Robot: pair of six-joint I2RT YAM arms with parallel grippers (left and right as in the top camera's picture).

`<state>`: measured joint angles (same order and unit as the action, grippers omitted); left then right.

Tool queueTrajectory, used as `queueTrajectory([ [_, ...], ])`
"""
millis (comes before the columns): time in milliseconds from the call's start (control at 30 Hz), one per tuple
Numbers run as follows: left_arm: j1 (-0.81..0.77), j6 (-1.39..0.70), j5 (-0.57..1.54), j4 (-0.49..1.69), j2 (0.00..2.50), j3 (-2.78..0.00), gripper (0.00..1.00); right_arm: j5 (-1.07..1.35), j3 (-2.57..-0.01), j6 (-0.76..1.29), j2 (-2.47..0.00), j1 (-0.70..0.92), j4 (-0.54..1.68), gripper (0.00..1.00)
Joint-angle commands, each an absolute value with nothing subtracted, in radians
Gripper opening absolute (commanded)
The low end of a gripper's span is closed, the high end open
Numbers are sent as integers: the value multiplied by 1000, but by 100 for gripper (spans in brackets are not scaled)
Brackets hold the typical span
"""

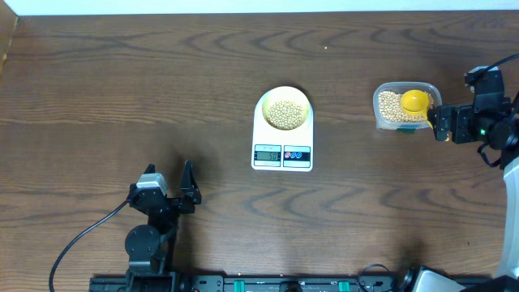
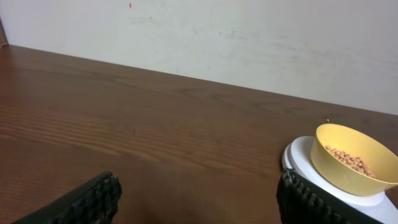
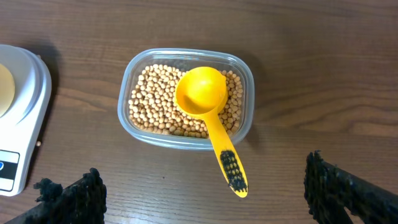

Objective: Scoop item into bowl and weigh 50g on scale

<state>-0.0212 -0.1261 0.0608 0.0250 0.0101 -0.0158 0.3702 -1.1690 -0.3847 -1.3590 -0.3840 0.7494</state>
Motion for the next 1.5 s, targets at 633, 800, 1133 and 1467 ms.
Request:
queueTrajectory([
  [633, -16, -109, 55, 68, 4, -4, 83, 384, -1170, -398, -1355, -378, 752, 99],
  [800, -16, -109, 55, 68, 4, -4, 82, 384, -1170, -398, -1353, -378, 752, 99],
  [1133, -16, -109, 55, 68, 4, -4, 82, 397, -1170, -398, -1301, -377, 747, 99],
  [1467, -16, -109, 55, 68, 4, -4, 82, 326, -1170, -398, -1163, -245, 748, 99],
])
